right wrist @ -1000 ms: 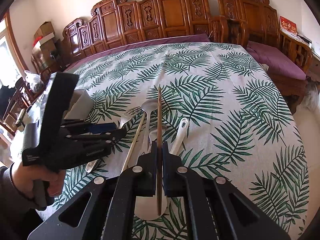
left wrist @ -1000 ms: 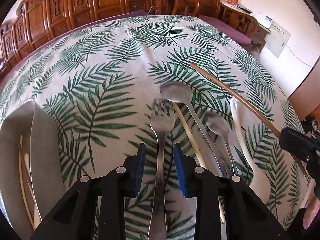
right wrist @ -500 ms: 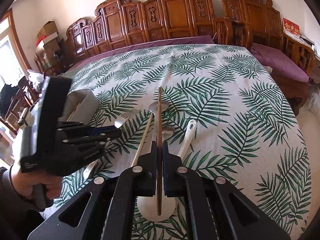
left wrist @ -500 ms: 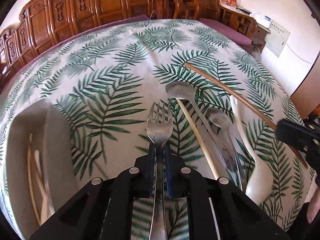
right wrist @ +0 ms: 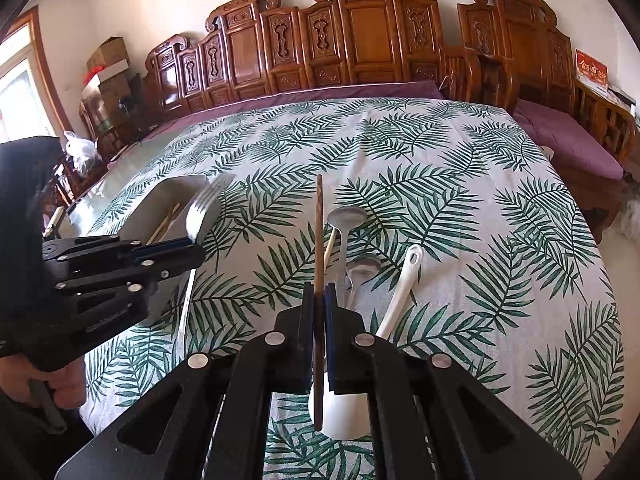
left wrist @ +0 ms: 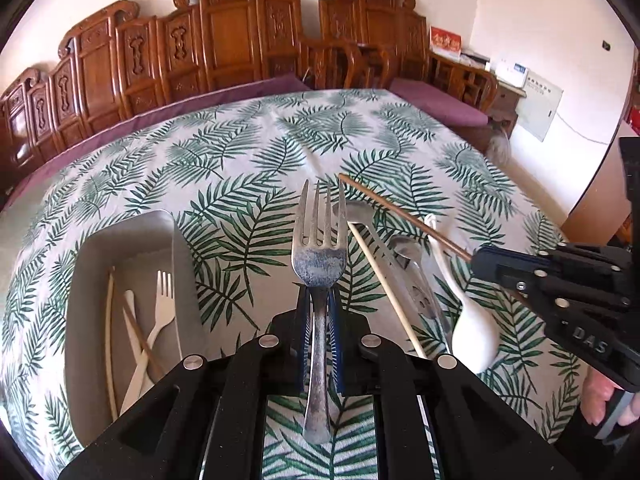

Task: Organize utensils
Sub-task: 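Carry the metal fork into the grey tray with the left gripper while the right gripper holds the chopstick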

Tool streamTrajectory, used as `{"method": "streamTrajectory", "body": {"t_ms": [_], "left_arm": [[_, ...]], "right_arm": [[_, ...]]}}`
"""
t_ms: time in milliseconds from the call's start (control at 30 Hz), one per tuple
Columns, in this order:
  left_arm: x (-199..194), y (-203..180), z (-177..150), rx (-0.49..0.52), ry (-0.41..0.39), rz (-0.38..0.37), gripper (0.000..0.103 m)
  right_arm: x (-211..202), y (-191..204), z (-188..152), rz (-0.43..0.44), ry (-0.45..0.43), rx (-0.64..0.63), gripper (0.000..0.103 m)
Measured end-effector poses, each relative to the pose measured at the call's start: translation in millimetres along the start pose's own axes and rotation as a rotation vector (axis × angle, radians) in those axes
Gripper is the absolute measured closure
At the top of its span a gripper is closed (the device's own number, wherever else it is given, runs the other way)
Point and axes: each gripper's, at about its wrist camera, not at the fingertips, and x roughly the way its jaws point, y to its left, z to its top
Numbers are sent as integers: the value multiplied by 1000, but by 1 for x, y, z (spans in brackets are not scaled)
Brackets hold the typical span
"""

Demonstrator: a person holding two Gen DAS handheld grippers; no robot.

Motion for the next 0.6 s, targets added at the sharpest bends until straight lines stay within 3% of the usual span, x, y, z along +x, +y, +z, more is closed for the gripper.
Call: {"method": "streamTrajectory", "body": {"t_ms": [400,433,600], "left_arm": [[-35,4,-3,-33,-93,-10,96],[-37,4,-2,-33,-98,-11,103],[-51,7,3,-34,-138,-1,103]], "right_arm": [[-8,7,0,12,-29,-13,97],[-8,7,1,13,-30,-14,97],[-9,12,1,18,-35,-28,97]]}}
